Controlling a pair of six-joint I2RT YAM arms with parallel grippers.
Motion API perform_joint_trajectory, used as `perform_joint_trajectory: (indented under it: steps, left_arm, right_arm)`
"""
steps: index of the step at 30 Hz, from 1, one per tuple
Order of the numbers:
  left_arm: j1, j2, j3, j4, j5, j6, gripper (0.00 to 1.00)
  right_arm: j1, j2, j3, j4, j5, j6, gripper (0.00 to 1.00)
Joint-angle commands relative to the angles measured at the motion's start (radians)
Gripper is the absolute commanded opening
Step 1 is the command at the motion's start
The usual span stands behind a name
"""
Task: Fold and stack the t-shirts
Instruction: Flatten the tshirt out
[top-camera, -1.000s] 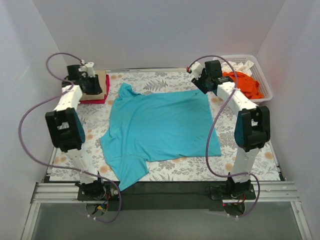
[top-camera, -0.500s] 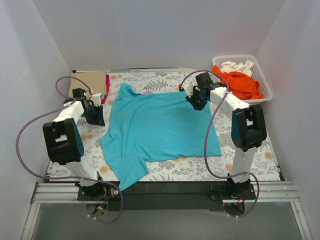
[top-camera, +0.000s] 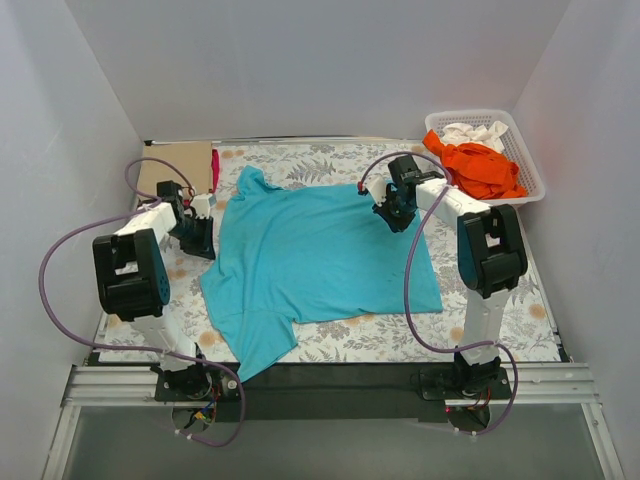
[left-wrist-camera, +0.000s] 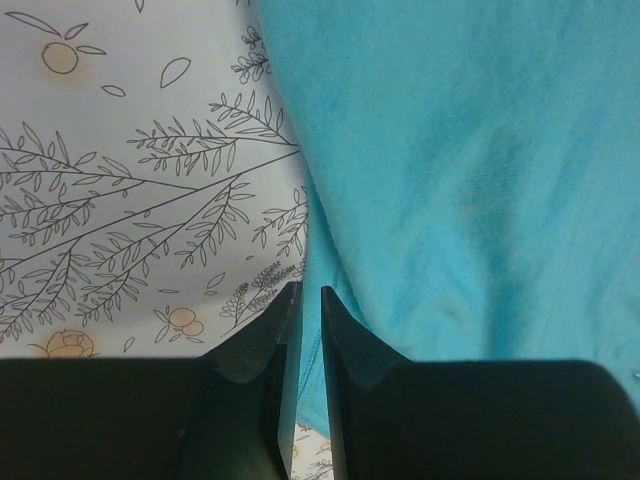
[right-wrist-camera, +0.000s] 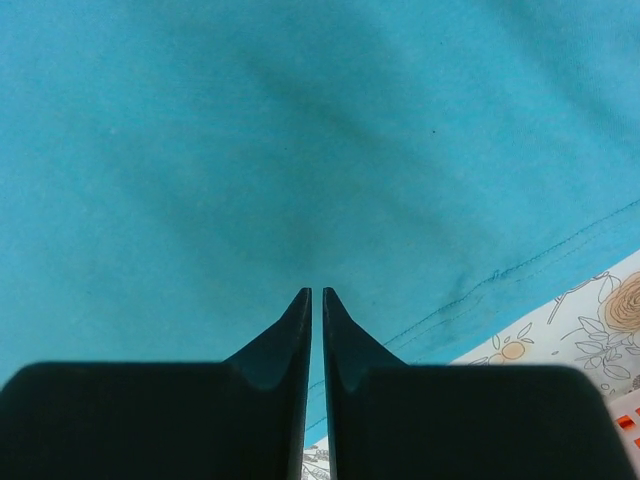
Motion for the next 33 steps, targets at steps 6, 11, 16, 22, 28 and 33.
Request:
perform_joint_trajectory:
  steps: [6,11,16,22,28,33]
  left_arm:
    - [-0.028,0.010,0.011,0.009,0.012,-0.007,0.15]
    - [-0.037,0.025,0.019,0.014,0.012,-0.018,0.15]
    - [-0.046,0.065,0.023,0.037,-0.017,-0.052,0.15]
    - [0.029,0.035,-0.003,-0.041,-0.165,-0.044,0.12]
    - [0.100,-0.021,-0.043,-0.126,-0.258,-0.010,0.12]
    - [0.104,-0.054,-0.049,-0.175,-0.213,-0.012,0.13]
  right_arm:
    - [-0.001,0.025,-0.001,-0.002,0.024,0.003,0.13]
    - [-0.002,0.026,-0.001,-0.002,0.027,0.001,0.12]
    - [-0.001,0.028,-0.009,0.000,0.039,-0.005,0.12]
    - [-0.005,0.017,-0.036,-0.006,0.101,-0.019,0.11]
    - [-0.005,-0.006,-0.096,-0.057,0.165,-0.051,0.08]
    - [-0.005,-0.063,-0.148,-0.114,0.141,-0.083,0.06]
